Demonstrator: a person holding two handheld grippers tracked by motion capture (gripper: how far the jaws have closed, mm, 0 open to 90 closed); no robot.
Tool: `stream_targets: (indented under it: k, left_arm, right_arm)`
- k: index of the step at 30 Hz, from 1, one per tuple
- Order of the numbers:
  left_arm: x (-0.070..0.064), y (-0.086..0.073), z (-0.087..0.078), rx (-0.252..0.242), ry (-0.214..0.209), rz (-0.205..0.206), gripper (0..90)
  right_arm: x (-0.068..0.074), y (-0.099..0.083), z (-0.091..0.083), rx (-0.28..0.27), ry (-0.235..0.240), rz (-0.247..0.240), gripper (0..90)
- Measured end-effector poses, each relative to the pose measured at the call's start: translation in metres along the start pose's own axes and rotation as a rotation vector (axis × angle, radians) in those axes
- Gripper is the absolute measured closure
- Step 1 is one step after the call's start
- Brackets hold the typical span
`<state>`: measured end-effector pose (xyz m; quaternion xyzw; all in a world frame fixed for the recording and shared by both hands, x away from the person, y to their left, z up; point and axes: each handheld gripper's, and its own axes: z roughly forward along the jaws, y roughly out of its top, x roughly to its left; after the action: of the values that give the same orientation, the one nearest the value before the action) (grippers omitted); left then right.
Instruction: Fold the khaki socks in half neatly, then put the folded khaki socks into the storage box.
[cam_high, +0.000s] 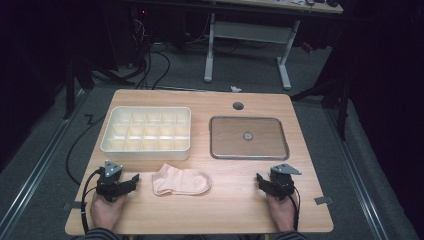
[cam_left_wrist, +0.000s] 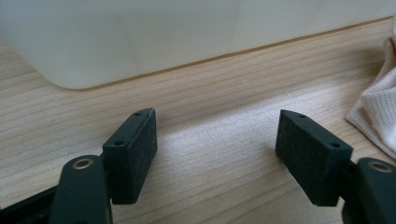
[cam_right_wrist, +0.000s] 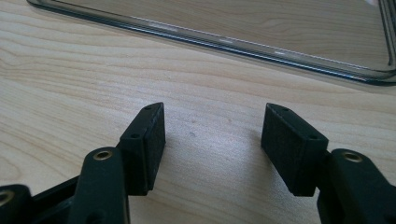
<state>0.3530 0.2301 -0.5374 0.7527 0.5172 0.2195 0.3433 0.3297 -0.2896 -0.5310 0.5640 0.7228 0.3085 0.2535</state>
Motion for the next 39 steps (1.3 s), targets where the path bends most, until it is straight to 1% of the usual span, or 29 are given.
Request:
stream_targets:
  k: [22,35,39]
  left_arm:
    - [0.0002,-0.0001,-0.0002,-0.001,0.004,-0.003,30.3]
    - [-0.0004,0.0000,0.0000,0.001,0.007,-0.001,30.1]
    - [-0.0008,0.0000,0.0001,0.000,0.012,0.001,30.7]
  right_arm:
    - [0.0000,0.0001,0.0002,0.001,0.008,-0.008,37.7]
    - [0.0004,0.0001,0.0001,0.003,0.007,-0.006,37.9]
    - [-0.0004,0.0001,0.0001,0.000,0.015,-0.010,38.9]
